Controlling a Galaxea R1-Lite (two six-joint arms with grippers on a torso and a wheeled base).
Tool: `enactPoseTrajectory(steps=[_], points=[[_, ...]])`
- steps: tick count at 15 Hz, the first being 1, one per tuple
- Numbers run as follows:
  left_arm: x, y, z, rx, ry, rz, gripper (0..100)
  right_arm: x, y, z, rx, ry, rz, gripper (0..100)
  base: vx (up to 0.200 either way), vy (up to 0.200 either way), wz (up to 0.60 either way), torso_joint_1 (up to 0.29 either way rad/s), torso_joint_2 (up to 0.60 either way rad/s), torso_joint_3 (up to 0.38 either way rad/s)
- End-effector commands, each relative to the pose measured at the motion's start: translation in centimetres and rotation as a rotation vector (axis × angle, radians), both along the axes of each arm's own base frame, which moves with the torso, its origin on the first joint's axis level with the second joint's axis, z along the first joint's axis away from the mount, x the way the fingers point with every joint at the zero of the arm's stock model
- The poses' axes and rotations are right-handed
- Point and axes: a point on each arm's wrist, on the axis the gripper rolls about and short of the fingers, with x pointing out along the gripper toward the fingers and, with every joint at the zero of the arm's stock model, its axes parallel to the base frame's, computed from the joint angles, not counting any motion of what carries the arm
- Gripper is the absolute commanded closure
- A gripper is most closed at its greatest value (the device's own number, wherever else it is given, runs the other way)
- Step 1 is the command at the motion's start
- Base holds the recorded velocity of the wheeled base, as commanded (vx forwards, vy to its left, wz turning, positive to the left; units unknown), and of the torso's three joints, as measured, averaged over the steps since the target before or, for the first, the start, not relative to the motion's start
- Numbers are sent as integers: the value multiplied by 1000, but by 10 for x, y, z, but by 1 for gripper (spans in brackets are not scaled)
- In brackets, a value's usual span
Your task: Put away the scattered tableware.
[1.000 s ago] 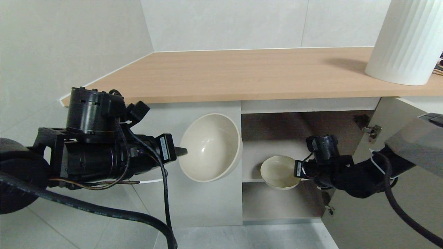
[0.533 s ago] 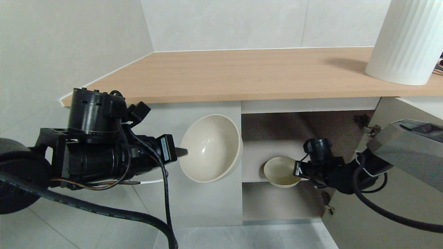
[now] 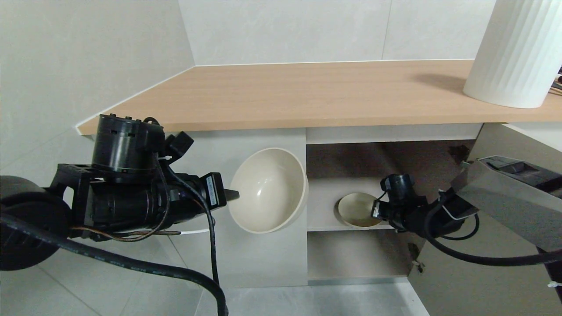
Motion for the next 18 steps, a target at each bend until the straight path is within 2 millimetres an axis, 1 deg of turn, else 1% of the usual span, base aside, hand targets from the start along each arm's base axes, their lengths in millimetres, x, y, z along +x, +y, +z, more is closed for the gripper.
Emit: enactPoseTrajectory(steps=[1,5,7,9,10,14,15,18], points=[[2,-1,-3,5,10,2,100,11,-2,-8,-3,-8,-18,100,0,0,0,0,0,0],[3,-2,-5,8,15,-1,100,22,-9,-5,5,-36,-40,100,0,0,0,0,0,0],[2,-9,-12,19,39,-24,100,25,-11,-4,-1,-45,-57,100,0,0,0,0,0,0],[2,-11,-15,23,47,-32,100,26,-11,-4,-1,-49,-60,100,0,0,0,0,0,0],[2,-15,-25,71,57,-62,100,27,-11,-3,3,-59,-62,100,0,0,0,0,0,0],[2,-26,-40,109,97,-98,100,29,-11,-3,8,-65,-66,100,0,0,0,0,0,0],[2,-27,-42,112,104,-100,100,29,-11,-2,9,-67,-66,0,0,0,0,0,0,0],[-1,-31,-43,118,108,-114,100,26,-12,4,11,-67,-64,0,0,0,0,0,0,0]])
